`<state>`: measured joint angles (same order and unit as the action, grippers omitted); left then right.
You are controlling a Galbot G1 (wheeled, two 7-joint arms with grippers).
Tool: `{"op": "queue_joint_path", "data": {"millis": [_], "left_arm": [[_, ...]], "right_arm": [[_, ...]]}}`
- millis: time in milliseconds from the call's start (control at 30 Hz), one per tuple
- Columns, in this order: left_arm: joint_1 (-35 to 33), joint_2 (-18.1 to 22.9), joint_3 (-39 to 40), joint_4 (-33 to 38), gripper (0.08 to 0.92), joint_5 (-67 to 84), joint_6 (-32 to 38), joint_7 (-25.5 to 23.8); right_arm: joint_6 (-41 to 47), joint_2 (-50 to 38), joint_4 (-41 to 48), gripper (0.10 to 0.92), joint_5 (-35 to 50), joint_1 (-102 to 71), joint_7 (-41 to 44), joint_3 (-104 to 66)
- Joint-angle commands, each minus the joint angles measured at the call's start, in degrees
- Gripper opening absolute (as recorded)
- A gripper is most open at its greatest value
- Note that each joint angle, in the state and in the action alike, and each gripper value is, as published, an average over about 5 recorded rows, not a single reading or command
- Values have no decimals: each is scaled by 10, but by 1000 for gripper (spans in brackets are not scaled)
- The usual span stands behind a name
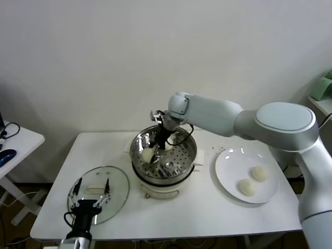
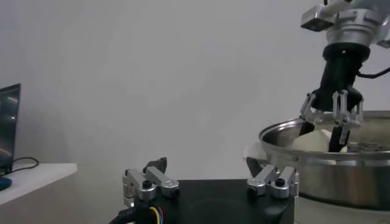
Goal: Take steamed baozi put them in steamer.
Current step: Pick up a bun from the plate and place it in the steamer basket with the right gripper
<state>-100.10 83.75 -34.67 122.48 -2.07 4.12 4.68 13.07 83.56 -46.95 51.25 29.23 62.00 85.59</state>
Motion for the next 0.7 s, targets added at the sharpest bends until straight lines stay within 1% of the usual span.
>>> {"op": "queue_joint_path", "data": {"millis": [33, 567, 633, 700], "left_arm": [[0, -2, 0, -1, 823, 0, 0, 0], [5, -4, -1, -6, 823, 1, -1, 1], [5, -4, -1, -6, 823, 1, -1, 1], [5, -4, -2, -7, 823, 1, -1, 1]], "right_arm": [[-3, 14, 28, 653, -12, -10, 2, -1], [-10, 20, 38, 654, -33, -20, 4, -5], [-13, 20, 39, 669, -35, -21, 4, -6], [-16, 20, 39, 710, -38, -20, 5, -6]]}}
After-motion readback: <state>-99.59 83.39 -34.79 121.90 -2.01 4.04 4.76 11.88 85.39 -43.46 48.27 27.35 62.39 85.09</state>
